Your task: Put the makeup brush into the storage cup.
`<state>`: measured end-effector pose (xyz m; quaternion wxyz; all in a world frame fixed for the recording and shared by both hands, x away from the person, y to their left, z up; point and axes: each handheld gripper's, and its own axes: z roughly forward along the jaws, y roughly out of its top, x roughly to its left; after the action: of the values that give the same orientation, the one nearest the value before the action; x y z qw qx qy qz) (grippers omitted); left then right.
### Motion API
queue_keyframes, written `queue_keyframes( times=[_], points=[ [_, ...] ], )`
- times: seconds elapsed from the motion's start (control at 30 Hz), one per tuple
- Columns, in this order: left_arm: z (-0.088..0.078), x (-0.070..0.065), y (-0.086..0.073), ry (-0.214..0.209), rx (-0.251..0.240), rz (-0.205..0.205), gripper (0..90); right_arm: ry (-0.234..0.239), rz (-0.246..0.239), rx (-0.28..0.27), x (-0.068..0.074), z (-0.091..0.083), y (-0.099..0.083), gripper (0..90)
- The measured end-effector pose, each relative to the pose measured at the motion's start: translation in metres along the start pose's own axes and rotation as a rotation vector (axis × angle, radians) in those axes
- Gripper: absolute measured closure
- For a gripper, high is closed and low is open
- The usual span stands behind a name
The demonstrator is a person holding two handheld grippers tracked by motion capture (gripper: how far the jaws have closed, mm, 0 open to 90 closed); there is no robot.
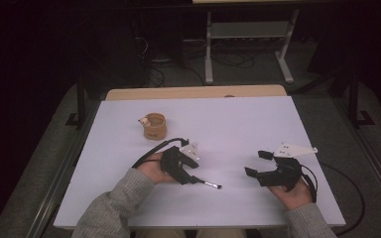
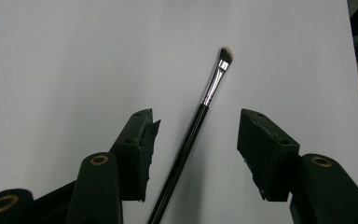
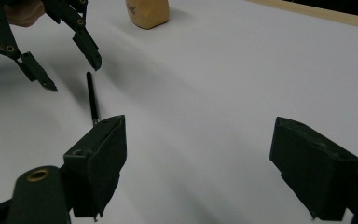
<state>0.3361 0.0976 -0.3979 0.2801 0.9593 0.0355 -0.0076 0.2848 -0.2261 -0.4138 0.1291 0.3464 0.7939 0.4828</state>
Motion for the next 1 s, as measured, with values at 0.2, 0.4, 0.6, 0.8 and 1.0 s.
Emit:
queue_keyframes(
  times=[0.2, 0.4, 0.6, 0.8, 1.0],
  points=[
    [0.006, 0.001, 0.001, -0.002, 0.025, 0.019, 46.0, 0.005, -0.008, 0.007, 0.001, 0.002, 0.001, 17.9],
    [0.012, 0.004, 0.001, -0.016, 0.049, 0.027, 51.5, 0.006, -0.005, 0.012, 0.001, 0.002, 0.001, 17.8],
    [0.019, 0.007, 0.003, -0.040, 0.066, 0.033, 58.0, 0.009, -0.003, 0.015, 0.000, 0.003, 0.000, 17.7],
    [0.023, 0.009, 0.003, -0.048, 0.080, 0.041, 61.0, 0.014, -0.003, 0.020, 0.001, 0.004, 0.000, 17.7],
    [0.027, 0.009, 0.004, -0.057, 0.090, 0.054, 64.9, 0.012, -0.007, 0.016, 0.001, 0.004, 0.000, 17.6]
  ],
)
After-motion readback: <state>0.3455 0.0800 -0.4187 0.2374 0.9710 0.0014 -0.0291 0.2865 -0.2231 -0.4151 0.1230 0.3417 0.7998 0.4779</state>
